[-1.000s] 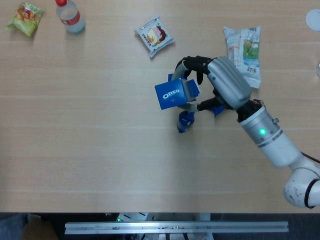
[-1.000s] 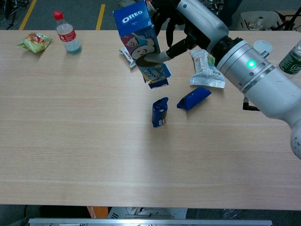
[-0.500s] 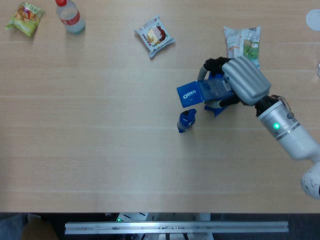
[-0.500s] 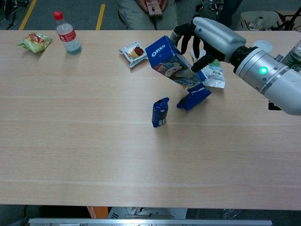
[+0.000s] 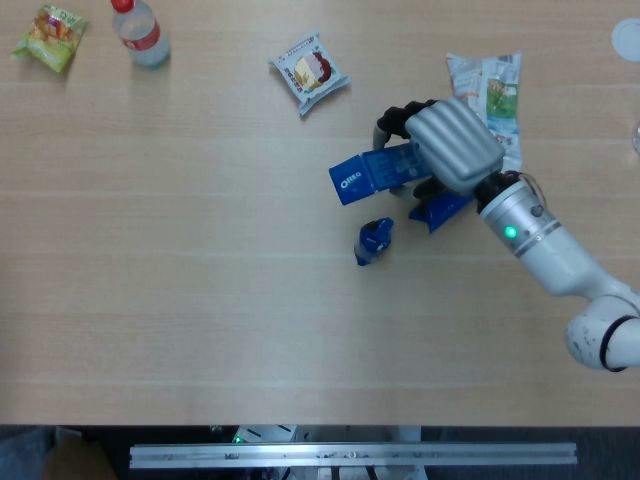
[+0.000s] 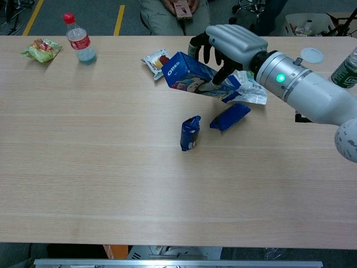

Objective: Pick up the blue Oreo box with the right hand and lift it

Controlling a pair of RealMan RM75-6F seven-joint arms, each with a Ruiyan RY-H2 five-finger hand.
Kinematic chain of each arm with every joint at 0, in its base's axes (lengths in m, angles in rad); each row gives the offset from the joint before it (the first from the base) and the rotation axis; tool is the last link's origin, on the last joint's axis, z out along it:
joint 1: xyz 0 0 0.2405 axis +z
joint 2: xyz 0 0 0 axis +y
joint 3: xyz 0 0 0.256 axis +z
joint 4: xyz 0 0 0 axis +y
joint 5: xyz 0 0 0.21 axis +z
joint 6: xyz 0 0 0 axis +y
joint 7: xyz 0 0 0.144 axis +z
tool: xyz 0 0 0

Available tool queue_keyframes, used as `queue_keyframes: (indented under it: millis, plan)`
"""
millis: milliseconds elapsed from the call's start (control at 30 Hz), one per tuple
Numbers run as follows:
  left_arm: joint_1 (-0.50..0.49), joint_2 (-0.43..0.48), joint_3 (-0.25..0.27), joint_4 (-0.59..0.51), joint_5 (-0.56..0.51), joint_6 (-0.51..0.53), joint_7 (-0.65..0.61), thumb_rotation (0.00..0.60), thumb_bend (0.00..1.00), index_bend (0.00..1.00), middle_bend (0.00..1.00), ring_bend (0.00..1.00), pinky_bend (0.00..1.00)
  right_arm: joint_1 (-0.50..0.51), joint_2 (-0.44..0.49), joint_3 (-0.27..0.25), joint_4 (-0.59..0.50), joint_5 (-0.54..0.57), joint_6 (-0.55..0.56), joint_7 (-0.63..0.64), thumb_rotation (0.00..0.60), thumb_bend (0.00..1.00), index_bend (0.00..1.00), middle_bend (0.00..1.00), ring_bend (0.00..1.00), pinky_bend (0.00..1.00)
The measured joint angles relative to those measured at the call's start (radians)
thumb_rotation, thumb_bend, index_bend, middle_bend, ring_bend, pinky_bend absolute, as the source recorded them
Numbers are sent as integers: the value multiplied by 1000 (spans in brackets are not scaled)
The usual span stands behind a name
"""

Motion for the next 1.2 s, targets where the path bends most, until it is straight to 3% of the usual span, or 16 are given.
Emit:
queue_keyframes:
  millis: [133,400,567,767,1200]
  plan:
    - [4,0,1,3,-2,4,-4,600,263,124,124,98,74,38,-26,5,3,81,-37,-98,600,103,475,420,383,449]
    - [6,1,2,6,-1,8,-10,600,263,124,124,98,75,102,-64,0,-26,257,-68,-264,600,99,300,320,259,332]
    - [7,4,2,7,-2,8,-14,600,263,124,124,98,74,106,-41,-6,-86,284,-39,-291,600,97,268,310,240,309]
    - [9,5,-4,14,-1,21,-27,600,263,124,124,98,74,34,42,-37,-176,219,52,-249,600,96,267,310,238,308]
    - [-28,-6,-17,14,16,-5,-10,600,262,124,124,98,74,-290,290,-169,-319,-18,389,-28,600,97,315,346,265,324]
